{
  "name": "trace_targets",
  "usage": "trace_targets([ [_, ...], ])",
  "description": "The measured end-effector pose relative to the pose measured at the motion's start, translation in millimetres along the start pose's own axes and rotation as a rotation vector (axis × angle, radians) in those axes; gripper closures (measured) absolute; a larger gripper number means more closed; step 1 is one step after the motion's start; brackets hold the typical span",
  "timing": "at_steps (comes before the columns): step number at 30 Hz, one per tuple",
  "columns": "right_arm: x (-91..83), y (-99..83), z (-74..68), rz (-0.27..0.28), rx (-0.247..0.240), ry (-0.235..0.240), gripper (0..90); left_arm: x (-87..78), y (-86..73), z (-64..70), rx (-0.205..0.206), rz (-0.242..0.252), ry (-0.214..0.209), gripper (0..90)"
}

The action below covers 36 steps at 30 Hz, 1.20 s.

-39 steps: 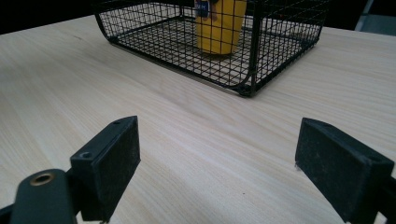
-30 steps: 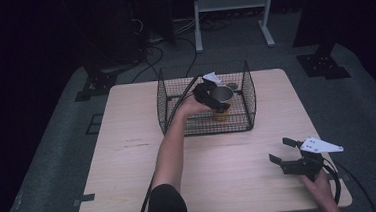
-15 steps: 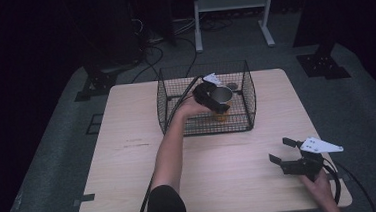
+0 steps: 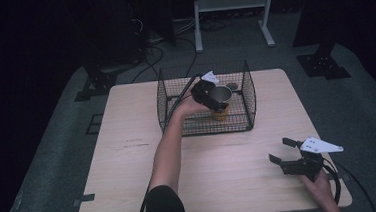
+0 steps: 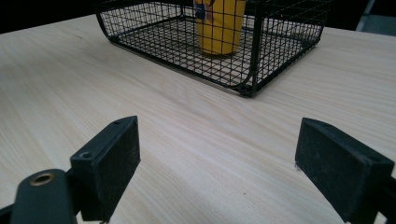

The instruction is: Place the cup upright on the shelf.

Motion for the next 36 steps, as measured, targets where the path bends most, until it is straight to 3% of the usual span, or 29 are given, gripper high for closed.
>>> trace_targets([
  [31,-0.6,-0.2,1.9,0.008,0.01,0.012,13.0,-18.8,5.0,-0.3,0.011,0.091,0.038,1.7],
  [36,-0.8,-0.3,2.1,0.012,0.012,0.015,13.0,-29.0,8.4,1.3,0.019,0.126,0.05,1.8],
])
Point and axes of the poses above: each handheld gripper's, and its own axes: x roughly forward along the jaws, y roughly out of its top, z roughly to its right, the point moved 1 cm from there along x, roughly forward along the jaws, and after that the axes turned 11 degrees about -z, right-handed, at the moved point
